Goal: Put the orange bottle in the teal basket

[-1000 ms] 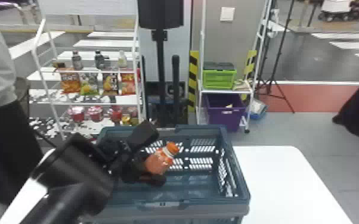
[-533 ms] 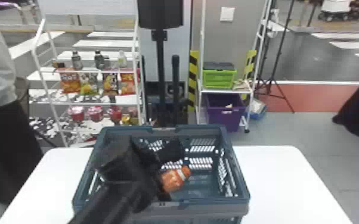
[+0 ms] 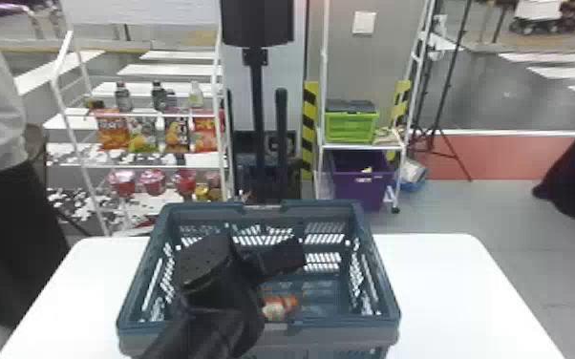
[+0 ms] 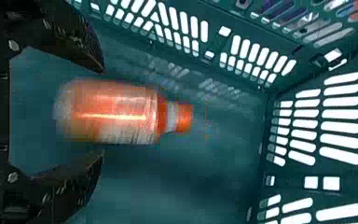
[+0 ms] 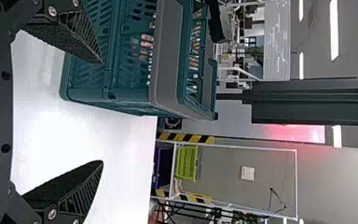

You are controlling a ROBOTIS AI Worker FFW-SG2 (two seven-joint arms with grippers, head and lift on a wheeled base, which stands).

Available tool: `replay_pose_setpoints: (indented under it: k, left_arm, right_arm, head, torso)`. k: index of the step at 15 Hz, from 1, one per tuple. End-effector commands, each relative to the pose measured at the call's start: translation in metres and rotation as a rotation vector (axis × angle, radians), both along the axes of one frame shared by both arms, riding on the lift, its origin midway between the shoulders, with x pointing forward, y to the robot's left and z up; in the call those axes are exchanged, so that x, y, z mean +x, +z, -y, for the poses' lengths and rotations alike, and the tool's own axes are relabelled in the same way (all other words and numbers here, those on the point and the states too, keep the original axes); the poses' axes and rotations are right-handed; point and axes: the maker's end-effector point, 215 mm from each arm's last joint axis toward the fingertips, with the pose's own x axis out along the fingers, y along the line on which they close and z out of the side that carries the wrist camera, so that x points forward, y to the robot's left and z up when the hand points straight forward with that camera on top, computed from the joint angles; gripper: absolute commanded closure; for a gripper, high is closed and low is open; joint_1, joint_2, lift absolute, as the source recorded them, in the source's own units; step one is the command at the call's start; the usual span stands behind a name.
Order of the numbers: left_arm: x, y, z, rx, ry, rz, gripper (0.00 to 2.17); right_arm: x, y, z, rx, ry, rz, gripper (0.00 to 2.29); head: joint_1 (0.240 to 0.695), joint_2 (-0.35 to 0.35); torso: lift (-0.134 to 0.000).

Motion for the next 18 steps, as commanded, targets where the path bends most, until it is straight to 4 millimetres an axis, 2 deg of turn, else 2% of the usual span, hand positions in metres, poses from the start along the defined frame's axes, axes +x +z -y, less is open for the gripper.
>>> replay_pose_setpoints:
  k: [1,3,5,6,8,9,10,11,12,14,18]
  left_arm:
    - [0.004,0.016,0.000,-0.046,0.030,0.035,0.02]
    - [0.018,0.068,-0.015,-0.172,0.116,0.150,0.02]
    - [0.021,0.142,-0.034,-0.378,0.238,0.275,0.02]
    - [0.014,0.174,-0.046,-0.491,0.287,0.327,0.02]
    - [-0.011,0.225,-0.086,-0.697,0.394,0.423,0.02]
    - [-0.030,0.238,-0.101,-0.787,0.435,0.434,0.02]
    - [-0.054,0.240,-0.119,-0.844,0.491,0.443,0.02]
    - [-0.080,0.234,-0.141,-0.841,0.548,0.477,0.02]
    - [-0.102,0.236,-0.156,-0.831,0.565,0.560,0.02]
    - [-0.145,0.209,-0.172,-0.887,0.635,0.544,0.02]
    - [-0.207,0.202,-0.189,-0.891,0.590,0.813,0.02]
  right_arm:
    - [-0.002,0.001,0.000,0.000,0.001,0.003,0.12]
    - [-0.004,0.001,0.001,-0.001,0.000,0.001,0.12]
    - [-0.006,0.001,0.001,-0.001,0.000,-0.002,0.12]
    - [-0.007,0.000,0.001,0.000,0.000,-0.003,0.12]
    - [-0.008,0.001,0.000,0.000,0.000,-0.002,0.12]
    - [-0.007,0.003,0.003,-0.003,-0.002,0.003,0.12]
    - [-0.006,0.006,0.004,-0.003,-0.003,0.010,0.12]
    - [-0.006,0.008,0.005,-0.002,-0.005,0.016,0.12]
    - [-0.003,0.011,0.005,0.000,-0.005,0.024,0.12]
    - [0.002,0.018,0.006,0.012,-0.008,0.041,0.12]
    - [0.012,0.028,0.005,0.040,-0.008,0.068,0.12]
  head:
    - [0.499,0.000]
    - [0.499,0.000]
    - [0.499,0.000]
    - [0.499,0.000]
    - [0.499,0.000]
    - [0.499,0.000]
    - [0.499,0.000]
    - [0.499,0.000]
    - [0.499,0.000]
    - [0.499,0.000]
    - [0.499,0.000]
  torso:
    - [0.000]
    - [0.000]
    - [0.000]
    - [0.000]
    - [0.000]
    - [0.000]
    - [0.000]
    - [0.000]
    - [0.000]
    - [0.000]
    - [0.000]
